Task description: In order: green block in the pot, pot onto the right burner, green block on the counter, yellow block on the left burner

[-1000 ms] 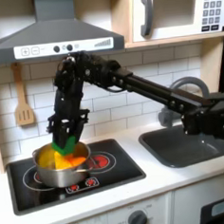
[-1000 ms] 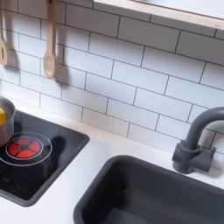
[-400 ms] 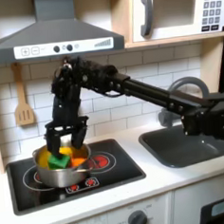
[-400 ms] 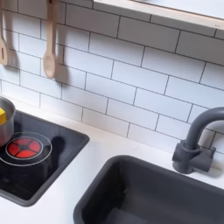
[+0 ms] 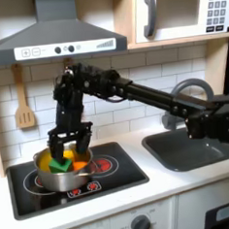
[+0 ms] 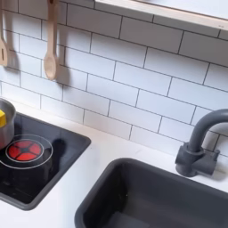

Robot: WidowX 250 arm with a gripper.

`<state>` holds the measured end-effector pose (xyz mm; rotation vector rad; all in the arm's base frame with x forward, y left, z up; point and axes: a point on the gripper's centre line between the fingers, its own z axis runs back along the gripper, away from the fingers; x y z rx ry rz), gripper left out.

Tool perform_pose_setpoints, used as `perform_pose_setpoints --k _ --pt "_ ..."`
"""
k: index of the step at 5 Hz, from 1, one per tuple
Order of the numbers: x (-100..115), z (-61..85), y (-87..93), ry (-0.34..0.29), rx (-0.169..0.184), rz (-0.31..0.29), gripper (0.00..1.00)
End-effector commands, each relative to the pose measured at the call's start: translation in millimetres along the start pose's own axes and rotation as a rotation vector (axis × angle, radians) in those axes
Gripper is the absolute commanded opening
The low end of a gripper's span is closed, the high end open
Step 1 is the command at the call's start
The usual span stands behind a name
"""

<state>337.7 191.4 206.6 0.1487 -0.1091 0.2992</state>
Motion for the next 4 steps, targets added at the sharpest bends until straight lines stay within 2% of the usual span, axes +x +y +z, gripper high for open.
perform_pose_setpoints --k 1,2,3,4 --pt "-3.9 6.9 -9.3 -0.025 -0.006 -0.054 1.0" --pt "-3.6 8.9 -14.1 -0.032 -0.002 -0.073 1.0" --pt "-3.8 4.5 -20.2 -0.024 -0.013 -0.086 1.0" --pt "-1.2 3.5 -20.9 -0.027 -0.002 -0.087 1.0"
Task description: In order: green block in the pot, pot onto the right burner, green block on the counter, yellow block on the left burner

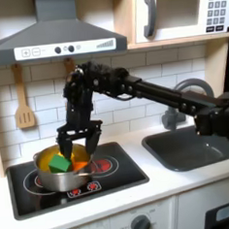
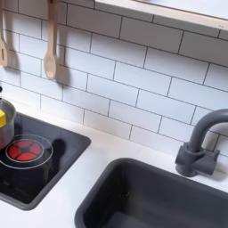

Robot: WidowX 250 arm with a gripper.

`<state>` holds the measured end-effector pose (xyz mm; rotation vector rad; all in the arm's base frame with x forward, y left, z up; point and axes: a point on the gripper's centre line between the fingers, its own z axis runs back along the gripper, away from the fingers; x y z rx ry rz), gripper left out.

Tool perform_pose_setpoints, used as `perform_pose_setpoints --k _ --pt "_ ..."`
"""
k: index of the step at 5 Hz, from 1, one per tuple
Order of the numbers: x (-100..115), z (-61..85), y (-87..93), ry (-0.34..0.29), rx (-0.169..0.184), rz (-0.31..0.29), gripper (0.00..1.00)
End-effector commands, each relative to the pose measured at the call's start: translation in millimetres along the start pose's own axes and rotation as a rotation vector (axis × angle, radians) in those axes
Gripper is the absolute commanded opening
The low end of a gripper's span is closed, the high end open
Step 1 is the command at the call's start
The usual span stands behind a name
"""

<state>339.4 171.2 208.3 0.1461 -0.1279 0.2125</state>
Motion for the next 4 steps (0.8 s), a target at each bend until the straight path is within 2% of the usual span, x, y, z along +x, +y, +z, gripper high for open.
perform_pose_setpoints --k 1,2,4 --pt "6.2 -2.4 0.2 -0.009 0.012 0.013 0.0" --pt "4.5 -1.7 0.8 -0.013 0.025 0.025 0.0" --pt "5.0 -10.6 0.2 0.001 0.031 0.032 0.0"
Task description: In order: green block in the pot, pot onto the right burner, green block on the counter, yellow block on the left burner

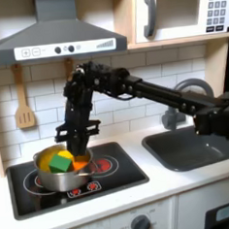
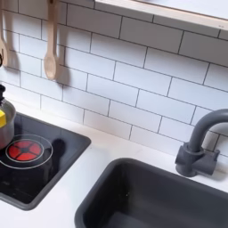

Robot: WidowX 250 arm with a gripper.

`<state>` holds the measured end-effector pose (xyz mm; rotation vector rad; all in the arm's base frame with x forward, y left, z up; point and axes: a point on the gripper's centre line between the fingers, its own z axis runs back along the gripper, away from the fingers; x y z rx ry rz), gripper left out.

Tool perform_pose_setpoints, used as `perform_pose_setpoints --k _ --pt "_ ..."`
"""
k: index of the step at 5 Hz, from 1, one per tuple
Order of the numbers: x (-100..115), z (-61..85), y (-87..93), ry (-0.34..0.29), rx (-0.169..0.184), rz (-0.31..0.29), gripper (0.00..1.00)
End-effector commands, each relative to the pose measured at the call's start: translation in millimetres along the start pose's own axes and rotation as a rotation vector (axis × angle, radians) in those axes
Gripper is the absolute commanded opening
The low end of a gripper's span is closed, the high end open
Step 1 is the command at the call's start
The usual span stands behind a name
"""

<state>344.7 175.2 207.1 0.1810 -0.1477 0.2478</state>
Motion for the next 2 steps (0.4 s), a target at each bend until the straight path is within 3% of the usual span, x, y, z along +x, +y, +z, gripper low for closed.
perform_pose_setpoints --k 1,2 --pt "-0.8 -16.0 -5.5 0.039 -0.012 -0.008 0.0" --pt "-1.1 -23.3 -13.3 0.058 -0.025 -0.026 0.0"
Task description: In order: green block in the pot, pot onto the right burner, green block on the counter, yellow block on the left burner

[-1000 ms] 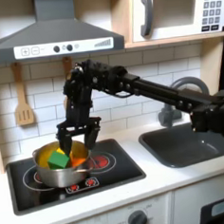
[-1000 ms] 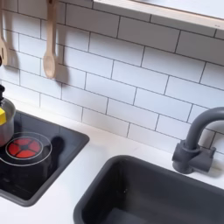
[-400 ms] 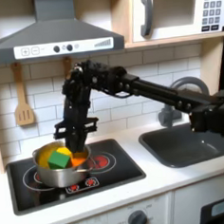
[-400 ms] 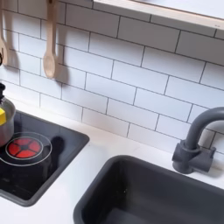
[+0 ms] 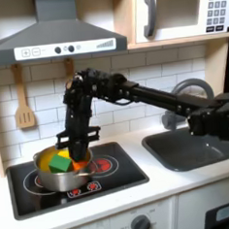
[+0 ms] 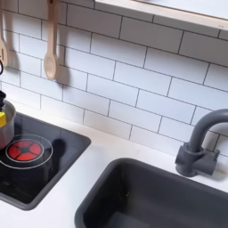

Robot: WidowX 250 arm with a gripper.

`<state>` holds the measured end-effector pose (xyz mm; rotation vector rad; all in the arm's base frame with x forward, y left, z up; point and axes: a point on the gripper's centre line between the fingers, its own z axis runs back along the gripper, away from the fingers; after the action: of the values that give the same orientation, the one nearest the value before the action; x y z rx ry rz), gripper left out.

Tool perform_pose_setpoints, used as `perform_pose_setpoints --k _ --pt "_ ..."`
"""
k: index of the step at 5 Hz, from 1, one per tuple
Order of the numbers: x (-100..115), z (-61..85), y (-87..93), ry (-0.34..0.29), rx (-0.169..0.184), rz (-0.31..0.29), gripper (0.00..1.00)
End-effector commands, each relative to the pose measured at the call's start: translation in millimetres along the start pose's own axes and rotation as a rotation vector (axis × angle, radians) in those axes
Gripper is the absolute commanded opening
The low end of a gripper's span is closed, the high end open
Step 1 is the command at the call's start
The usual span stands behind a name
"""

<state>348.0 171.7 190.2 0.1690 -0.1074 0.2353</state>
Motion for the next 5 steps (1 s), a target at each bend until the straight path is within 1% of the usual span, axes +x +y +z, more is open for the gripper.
perform_pose_setpoints --k 1,2,3,4,5 --pt "-1.1 -10.9 -16.1 0.034 -0.028 -0.041 0.0" --pt "0.1 -9.3 -28.6 0.024 -0.044 -0.073 0.0" --pt "-2.4 -10.3 -34.4 0.033 -0.05 -0.098 0.0" --pt "-7.1 -15.1 -46.7 0.052 -0.067 -0.13 0.0" --pt "-13.6 -13.2 -52.9 0.052 -0.078 -0.158 0.0"
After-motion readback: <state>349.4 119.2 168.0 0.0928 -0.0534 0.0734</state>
